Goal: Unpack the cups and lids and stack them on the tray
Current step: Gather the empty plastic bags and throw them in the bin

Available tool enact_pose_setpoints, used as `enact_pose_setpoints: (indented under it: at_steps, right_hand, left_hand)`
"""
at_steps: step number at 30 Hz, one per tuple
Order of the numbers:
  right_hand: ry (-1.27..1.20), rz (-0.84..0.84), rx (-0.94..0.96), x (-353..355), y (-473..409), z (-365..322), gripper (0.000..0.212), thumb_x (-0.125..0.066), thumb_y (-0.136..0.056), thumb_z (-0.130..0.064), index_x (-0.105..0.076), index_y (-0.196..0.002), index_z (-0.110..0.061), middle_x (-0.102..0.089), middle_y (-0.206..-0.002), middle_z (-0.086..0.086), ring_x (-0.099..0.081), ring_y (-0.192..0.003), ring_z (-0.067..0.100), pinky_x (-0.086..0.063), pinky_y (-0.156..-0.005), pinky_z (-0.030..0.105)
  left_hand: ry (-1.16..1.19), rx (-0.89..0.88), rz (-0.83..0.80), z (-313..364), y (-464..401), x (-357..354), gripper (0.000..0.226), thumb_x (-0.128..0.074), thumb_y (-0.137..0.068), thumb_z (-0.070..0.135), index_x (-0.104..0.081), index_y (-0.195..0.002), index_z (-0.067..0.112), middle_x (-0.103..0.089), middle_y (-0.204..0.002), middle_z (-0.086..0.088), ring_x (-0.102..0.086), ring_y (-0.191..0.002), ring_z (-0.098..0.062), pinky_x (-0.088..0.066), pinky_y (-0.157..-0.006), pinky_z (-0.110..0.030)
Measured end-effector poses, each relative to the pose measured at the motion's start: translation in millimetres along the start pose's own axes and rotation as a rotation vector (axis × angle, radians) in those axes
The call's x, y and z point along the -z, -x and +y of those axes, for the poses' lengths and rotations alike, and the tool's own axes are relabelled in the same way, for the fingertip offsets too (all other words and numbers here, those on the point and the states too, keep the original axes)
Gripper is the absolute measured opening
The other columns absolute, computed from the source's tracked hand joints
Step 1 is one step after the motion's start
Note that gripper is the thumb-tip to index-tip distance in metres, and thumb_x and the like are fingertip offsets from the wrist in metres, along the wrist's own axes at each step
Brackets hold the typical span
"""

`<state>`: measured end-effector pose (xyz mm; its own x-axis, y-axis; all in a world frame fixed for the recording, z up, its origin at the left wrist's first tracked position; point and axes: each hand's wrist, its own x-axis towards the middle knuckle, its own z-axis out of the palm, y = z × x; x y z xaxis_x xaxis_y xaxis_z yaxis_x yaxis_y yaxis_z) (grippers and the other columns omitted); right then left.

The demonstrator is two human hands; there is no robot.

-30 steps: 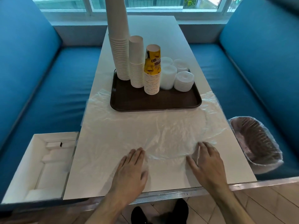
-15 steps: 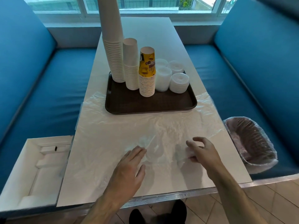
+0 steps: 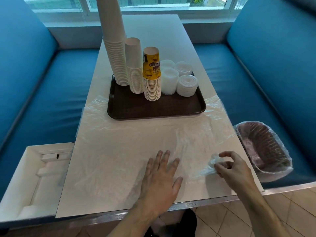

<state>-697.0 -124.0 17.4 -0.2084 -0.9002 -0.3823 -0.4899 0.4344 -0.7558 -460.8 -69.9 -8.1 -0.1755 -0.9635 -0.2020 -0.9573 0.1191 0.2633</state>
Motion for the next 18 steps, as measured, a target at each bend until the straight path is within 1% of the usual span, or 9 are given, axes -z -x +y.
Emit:
enact_pose_setpoints:
  at_steps: [4, 8, 9, 10, 12, 13, 15, 17, 18]
  right_hand:
    - [-0.002, 0.004, 0.005, 5, -3, 5, 0.034, -0.077, -0.086, -0.011, -0.06, -0.109, -0.029, -0.074, -0.076, 0.005, -0.071, -0.078, 0.025, -0.059, -0.078, 0.047]
    - [-0.002, 0.005, -0.012, 9, -3, 6, 0.033, -0.077, -0.086, -0.011, -0.061, -0.11, -0.027, -0.074, -0.083, 0.007, -0.071, -0.081, 0.024, -0.06, -0.081, 0.047]
    - [0.015, 0.013, -0.014, 10, -3, 7, 0.033, -0.077, -0.086, -0.011, -0.061, -0.111, -0.026, -0.073, -0.084, 0.006, -0.071, -0.082, 0.024, -0.06, -0.081, 0.046]
    - [0.04, 0.019, -0.014, 11, -3, 8, 0.033, -0.077, -0.086, -0.012, -0.061, -0.112, -0.025, -0.073, -0.084, 0.006, -0.07, -0.083, 0.024, -0.06, -0.081, 0.046]
    - [0.11, 0.015, -0.019, 12, -2, 9, 0.031, -0.075, -0.088, -0.014, -0.059, -0.112, -0.025, -0.072, -0.084, 0.002, -0.068, -0.083, 0.023, -0.058, -0.082, 0.048]
    - [0.155, 0.012, -0.018, 12, -2, 9, 0.031, -0.074, -0.089, -0.017, -0.058, -0.114, -0.025, -0.07, -0.088, 0.001, -0.067, -0.085, 0.022, -0.058, -0.083, 0.05]
    - [0.295, 0.076, 0.054, 11, 0, 10, 0.036, -0.073, -0.09, -0.026, -0.055, -0.121, -0.024, -0.065, -0.104, 0.004, -0.063, -0.094, 0.023, -0.056, -0.087, 0.048]
    - [0.422, 0.178, 0.212, 5, 2, 7, 0.043, -0.073, -0.09, -0.025, -0.057, -0.128, -0.019, -0.06, -0.122, 0.011, -0.056, -0.111, 0.026, -0.049, -0.092, 0.039]
    - [0.457, 0.185, 0.284, 1, 4, 4, 0.043, -0.073, -0.09, -0.024, -0.058, -0.13, -0.018, -0.057, -0.129, 0.012, -0.052, -0.116, 0.027, -0.044, -0.093, 0.035]
  left_hand:
    - [-0.049, 0.003, -0.139, 9, -3, -8, 0.058, -0.039, -0.089, 0.054, -0.065, -0.133, 0.028, -0.055, -0.147, -0.006, -0.053, -0.135, -0.026, -0.026, -0.106, -0.045]
    - [-0.065, 0.025, -0.134, 11, -4, -12, 0.06, -0.036, -0.09, 0.054, -0.063, -0.136, 0.027, -0.052, -0.15, -0.009, -0.05, -0.138, -0.027, -0.023, -0.109, -0.044]
    - [-0.051, 0.032, -0.122, 11, -5, -11, 0.064, -0.03, -0.092, 0.055, -0.056, -0.142, 0.027, -0.042, -0.157, -0.009, -0.042, -0.144, -0.027, -0.018, -0.115, -0.043]
    - [-0.052, 0.027, -0.089, 11, -5, -10, 0.071, -0.018, -0.092, 0.057, -0.043, -0.152, 0.028, -0.025, -0.165, -0.009, -0.026, -0.152, -0.027, -0.007, -0.122, -0.041]
    - [-0.02, 0.002, -0.122, 11, -7, -8, 0.087, 0.008, -0.081, 0.06, -0.01, -0.161, 0.03, 0.01, -0.169, -0.004, 0.009, -0.156, -0.021, 0.014, -0.122, -0.038]
    - [-0.002, 0.007, -0.15, 11, -7, -6, 0.092, 0.014, -0.076, 0.06, -0.002, -0.161, 0.03, 0.017, -0.168, -0.002, 0.015, -0.154, -0.019, 0.016, -0.122, -0.038]
    - [-0.008, -0.008, -0.147, 11, -9, -5, 0.095, 0.017, -0.072, 0.061, 0.001, -0.161, 0.031, 0.017, -0.167, -0.001, 0.015, -0.154, -0.018, 0.015, -0.122, -0.039]
    - [-0.006, -0.014, -0.127, 10, -9, -6, 0.095, 0.016, -0.073, 0.061, -0.002, -0.161, 0.031, 0.015, -0.168, -0.001, 0.013, -0.155, -0.018, 0.014, -0.12, -0.038]
    - [-0.014, -0.014, -0.13, 10, -9, -5, 0.095, 0.016, -0.072, 0.061, -0.001, -0.161, 0.031, 0.015, -0.168, 0.0, 0.013, -0.155, -0.018, 0.015, -0.119, -0.038]
